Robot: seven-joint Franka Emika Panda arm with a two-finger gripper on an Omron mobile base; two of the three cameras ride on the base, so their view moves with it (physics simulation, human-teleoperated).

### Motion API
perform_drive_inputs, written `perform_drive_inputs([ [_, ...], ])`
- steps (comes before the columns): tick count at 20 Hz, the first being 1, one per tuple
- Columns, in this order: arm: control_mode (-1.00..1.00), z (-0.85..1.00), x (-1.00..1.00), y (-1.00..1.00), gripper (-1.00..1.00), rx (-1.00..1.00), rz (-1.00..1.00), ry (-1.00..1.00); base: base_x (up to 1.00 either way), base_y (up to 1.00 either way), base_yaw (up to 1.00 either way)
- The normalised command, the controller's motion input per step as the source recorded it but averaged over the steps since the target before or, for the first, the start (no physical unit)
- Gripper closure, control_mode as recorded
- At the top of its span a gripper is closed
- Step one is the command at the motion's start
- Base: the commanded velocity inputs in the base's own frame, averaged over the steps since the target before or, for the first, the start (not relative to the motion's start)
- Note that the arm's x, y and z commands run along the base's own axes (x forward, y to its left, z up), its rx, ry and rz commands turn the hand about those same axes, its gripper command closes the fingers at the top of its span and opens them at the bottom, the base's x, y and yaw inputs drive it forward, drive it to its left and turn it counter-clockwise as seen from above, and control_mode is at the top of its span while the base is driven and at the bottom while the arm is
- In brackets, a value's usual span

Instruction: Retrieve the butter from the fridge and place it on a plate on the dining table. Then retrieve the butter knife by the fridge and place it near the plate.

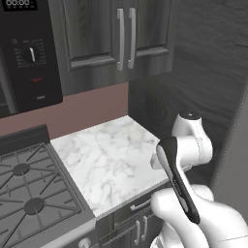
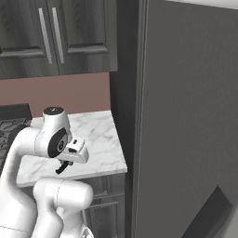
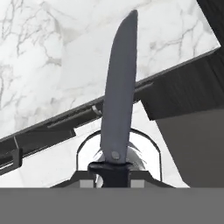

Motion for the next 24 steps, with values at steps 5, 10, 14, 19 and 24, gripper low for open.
perform_drive_inputs([
  [5,-1.0,0.66,-0.34,-0.03,1.0,-0.05,-0.01,-0.04,0.0,0.0,0.0],
  [10,-1.0,0.23,-0.01,-0.08,1.0,0.0,0.0,0.12,0.0,0.0,0.0],
  [14,-1.0,0.0,0.0,0.0,1.0,0.0,0.0,0.0,0.0,0.0,0.0],
  [19,-1.0,0.0,0.0,0.0,1.0,0.0,0.0,0.0,0.0,0.0,0.0],
  [24,1.0,0.0,-0.03,0.0,1.0,0.0,0.0,0.0,-0.23,0.0,0.0],
])
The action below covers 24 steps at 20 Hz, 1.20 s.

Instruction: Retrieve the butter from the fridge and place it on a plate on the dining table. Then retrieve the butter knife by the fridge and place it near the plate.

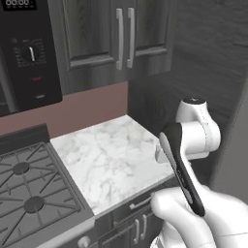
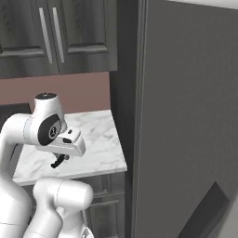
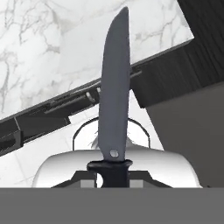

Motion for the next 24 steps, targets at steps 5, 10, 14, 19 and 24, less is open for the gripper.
perform_drive_inputs([
  [5,1.0,0.0,0.0,0.0,1.0,0.0,0.0,0.0,-0.61,0.0,0.0],
  [10,1.0,0.0,0.0,0.0,1.0,0.0,0.0,0.0,-0.75,0.0,0.0],
  [14,1.0,0.0,0.0,0.0,1.0,0.0,0.0,0.0,-0.74,0.08,0.0],
  [19,1.0,0.0,0.0,0.0,1.0,0.0,0.0,0.0,-0.62,0.21,0.01],
  [24,1.0,0.0,0.0,0.0,1.0,0.0,0.0,0.0,-0.27,0.71,0.19],
])
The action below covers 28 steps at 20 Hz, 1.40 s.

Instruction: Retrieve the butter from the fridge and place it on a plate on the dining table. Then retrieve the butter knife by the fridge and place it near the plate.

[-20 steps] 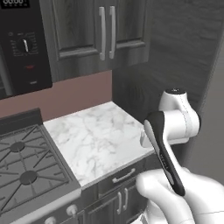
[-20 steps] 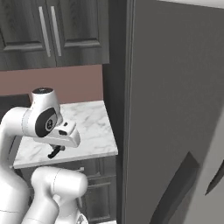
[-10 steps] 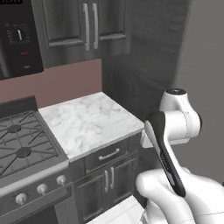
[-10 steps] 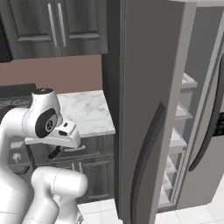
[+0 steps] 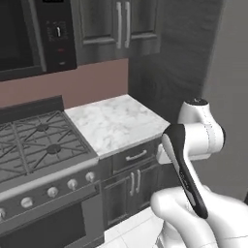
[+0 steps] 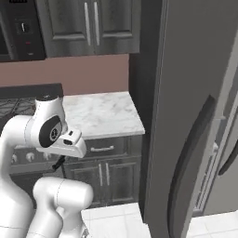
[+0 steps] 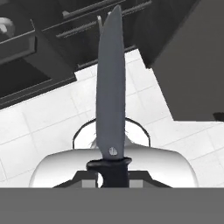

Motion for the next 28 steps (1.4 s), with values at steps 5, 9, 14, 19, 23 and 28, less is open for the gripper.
perform_drive_inputs([
  [5,1.0,0.0,0.0,0.0,1.0,0.0,0.0,0.0,-0.29,0.86,0.33],
  [9,1.0,0.0,0.0,0.0,1.0,0.0,0.0,0.0,-0.42,0.63,0.54],
  [14,1.0,0.0,0.0,0.0,1.0,0.0,0.0,0.0,-0.41,0.49,0.75],
  [19,1.0,0.0,0.0,0.0,1.0,0.0,0.0,0.0,-0.25,0.58,0.88],
  [23,1.0,0.0,0.0,0.0,1.0,0.0,0.0,0.0,-0.12,0.56,0.84],
  [28,1.0,0.0,0.0,0.0,1.0,0.0,0.0,0.0,0.0,0.11,0.85],
])
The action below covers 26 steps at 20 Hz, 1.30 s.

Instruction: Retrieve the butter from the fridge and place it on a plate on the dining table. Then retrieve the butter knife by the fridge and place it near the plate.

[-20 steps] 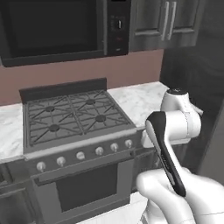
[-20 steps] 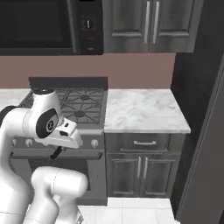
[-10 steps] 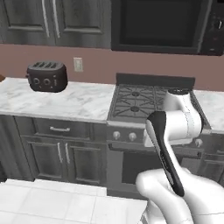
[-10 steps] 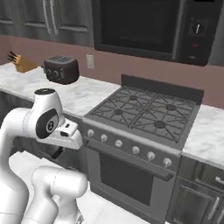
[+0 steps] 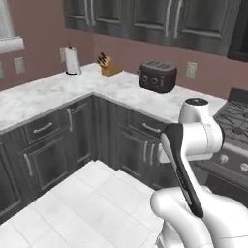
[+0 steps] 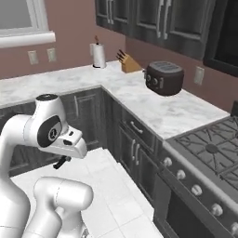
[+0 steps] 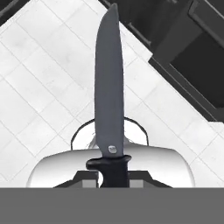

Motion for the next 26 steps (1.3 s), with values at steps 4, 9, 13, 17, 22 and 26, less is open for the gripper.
perform_drive_inputs([
  [4,1.0,0.0,0.0,0.0,1.0,0.0,0.0,0.0,0.0,0.0,0.87],
  [9,1.0,0.0,0.0,0.0,1.0,0.0,0.0,0.0,0.0,0.02,0.85],
  [13,1.0,0.0,0.0,0.0,1.0,0.0,0.0,0.0,0.01,0.04,0.86],
  [17,1.0,0.0,0.0,0.0,1.0,0.0,0.0,0.0,0.26,0.08,0.78],
  [22,1.0,0.0,0.0,0.0,1.0,0.0,0.0,0.0,0.45,0.1,0.71],
  [26,1.0,0.0,0.0,0.0,1.0,0.0,0.0,0.0,0.61,0.0,0.65],
])
